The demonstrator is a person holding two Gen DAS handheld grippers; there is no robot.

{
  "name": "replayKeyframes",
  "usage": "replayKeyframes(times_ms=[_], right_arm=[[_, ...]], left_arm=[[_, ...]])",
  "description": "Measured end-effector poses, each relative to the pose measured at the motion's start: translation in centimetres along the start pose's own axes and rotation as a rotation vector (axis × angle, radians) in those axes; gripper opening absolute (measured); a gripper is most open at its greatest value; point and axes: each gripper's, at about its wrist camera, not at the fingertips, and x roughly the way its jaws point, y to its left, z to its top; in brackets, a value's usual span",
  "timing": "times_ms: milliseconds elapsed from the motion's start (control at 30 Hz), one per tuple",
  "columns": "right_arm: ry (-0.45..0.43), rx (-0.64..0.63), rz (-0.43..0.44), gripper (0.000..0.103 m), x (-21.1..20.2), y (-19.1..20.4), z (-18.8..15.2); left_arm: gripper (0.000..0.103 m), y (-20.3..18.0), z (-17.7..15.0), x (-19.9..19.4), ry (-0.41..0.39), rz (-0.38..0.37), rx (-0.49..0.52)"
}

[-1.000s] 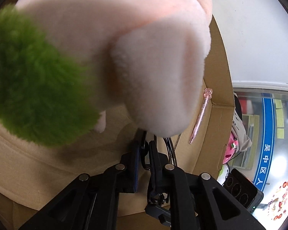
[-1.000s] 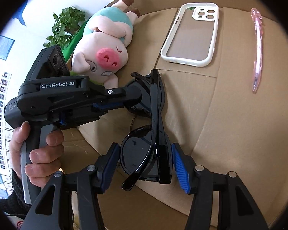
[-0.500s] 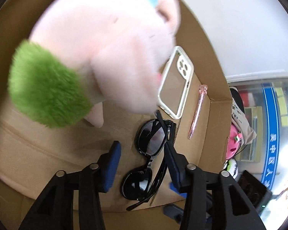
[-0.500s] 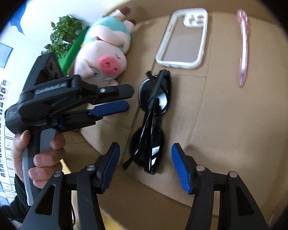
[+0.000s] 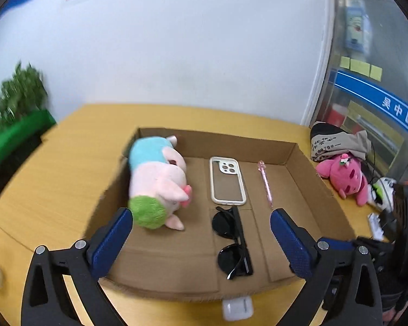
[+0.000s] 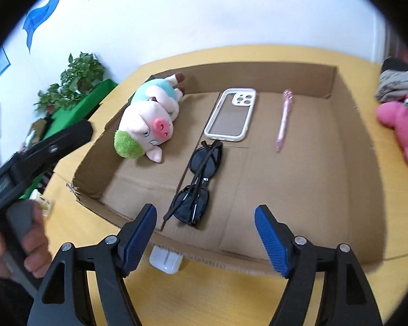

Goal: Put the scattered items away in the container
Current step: 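Move the left gripper toward the white earbud case on the table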

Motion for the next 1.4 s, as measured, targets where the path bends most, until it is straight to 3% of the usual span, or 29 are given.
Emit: replayKeyframes(times_ms=[100, 267, 400, 567, 1100, 1400], right_arm=[[-0.046, -0.025, -0.025, 0.075, -1.5, 0.8, -0.7], [-0.1, -0.037, -0.088, 0.076, -3.5, 1.2, -2.3], [-0.117, -0.037, -0.123, 0.076, -4.3, 1.2, -2.8], [-0.127, -0.038, -0.131, 0.076, -5.0, 1.4, -3.4], [-0.109, -0.021, -0.135, 0.076, -4.8, 1.1, -4.3], [-0.099, 0.001, -0.158, 0.076, -4.8, 0.1, -4.8]], left_arm=[[0.103, 0.1, -1.2, -1.6, -0.035, 0.007, -0.001], [0.103, 0.0, -2.3, -2.9, -0.025, 0.009, 0.013], [0.103, -0.4, -3.0, -3.9, -0.013, 0.042, 0.034], [0.103, -1.8, -3.9, -5.1, -0.04, 0.022, 0.088], [0.103, -3.1, -6.3, -3.3, 0.06, -0.027, 0.099], [0.103, -3.3, -8.4, 0.2, 0.191, -0.075, 0.051]])
